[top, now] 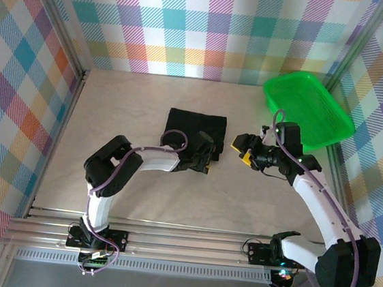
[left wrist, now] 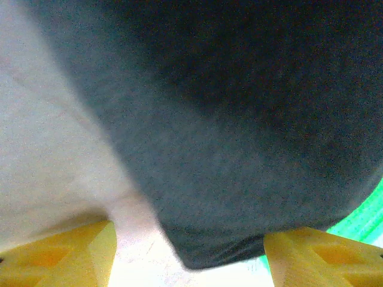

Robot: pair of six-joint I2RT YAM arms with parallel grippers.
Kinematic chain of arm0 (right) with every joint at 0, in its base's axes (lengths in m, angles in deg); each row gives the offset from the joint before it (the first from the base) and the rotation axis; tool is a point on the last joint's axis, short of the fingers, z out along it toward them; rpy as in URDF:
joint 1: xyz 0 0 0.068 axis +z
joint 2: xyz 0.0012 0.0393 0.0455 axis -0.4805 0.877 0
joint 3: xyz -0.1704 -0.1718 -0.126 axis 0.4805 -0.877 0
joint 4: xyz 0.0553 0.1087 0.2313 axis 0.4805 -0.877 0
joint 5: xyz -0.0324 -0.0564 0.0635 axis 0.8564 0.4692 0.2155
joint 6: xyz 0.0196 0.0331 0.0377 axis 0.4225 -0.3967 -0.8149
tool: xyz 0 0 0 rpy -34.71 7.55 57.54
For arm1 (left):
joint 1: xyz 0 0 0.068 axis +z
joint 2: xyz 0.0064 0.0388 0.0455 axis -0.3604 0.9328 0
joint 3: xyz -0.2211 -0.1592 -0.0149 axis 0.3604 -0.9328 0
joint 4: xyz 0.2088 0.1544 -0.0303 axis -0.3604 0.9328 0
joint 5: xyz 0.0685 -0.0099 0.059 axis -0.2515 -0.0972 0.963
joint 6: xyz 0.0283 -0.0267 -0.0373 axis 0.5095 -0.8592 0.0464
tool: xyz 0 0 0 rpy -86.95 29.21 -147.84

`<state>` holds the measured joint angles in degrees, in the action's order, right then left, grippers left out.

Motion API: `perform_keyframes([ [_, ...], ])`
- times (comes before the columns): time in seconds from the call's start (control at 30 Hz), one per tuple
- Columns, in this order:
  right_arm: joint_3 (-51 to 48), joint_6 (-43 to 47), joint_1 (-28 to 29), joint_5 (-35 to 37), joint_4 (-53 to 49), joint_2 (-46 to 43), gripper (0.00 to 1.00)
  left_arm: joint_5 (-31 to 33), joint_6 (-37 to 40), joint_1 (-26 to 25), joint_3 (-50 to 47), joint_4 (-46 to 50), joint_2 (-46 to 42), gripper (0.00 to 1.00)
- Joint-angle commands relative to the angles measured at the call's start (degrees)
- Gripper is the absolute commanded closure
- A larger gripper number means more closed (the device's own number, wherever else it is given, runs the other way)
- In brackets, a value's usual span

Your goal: Fold and stack the t-shirts

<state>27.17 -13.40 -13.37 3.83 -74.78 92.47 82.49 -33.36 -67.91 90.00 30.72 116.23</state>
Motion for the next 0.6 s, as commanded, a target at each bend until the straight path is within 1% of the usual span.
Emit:
perform_keyframes([
  [0.0, 0.2, 1.4, -0.3, -2.8, -1.7, -1.8, 0.33, 5.8, -1.6, -0.1, 2.7, -2.6, 2.9, 0.38],
  [0.07, 0.2, 1.9, -0.3, -3.0, -2.4, -2.2, 0.33, 6.0, -0.9, -0.4, 4.1, -2.0, 3.1, 0.41],
  [0.2, 0.4, 2.5, -0.5, -3.2, -2.9, -1.9, 0.33, 6.8, -1.3, -0.9, 4.4, 1.7, 2.6, 0.41],
  [0.3, 1.3, 2.4, -0.7, -3.6, -2.4, -1.2, 0.33, 8.2, -4.4, -0.7, 2.4, -0.3, 3.7, 0.42],
  [0.4, 2.2, 2.3, -0.7, -3.9, -2.2, -0.2, 0.33, 8.5, -4.6, 0.3, 4.3, -0.1, 5.8, 0.44],
  [0.43, 2.3, 2.2, -0.7, -3.8, -2.3, 0.1, 0.34, 8.6, -4.3, 0.9, 5.4, 0.8, 6.6, 0.5],
  [0.5, 2.3, 2.0, -0.7, -3.4, -2.4, 0.4, 0.34, 9.0, -4.3, 1.9, 7.1, 1.9, 7.8, 0.67],
  [0.53, 2.4, 1.8, -0.7, -3.2, -2.6, 0.5, 0.34, 9.5, -4.3, 2.7, 7.7, 2.0, 8.2, 0.77],
  [0.57, 2.5, 1.7, -0.7, -3.0, -2.5, 0.5, 0.34, 9.8, -4.3, 3.5, 8.1, 2.2, 8.6, 0.84],
])
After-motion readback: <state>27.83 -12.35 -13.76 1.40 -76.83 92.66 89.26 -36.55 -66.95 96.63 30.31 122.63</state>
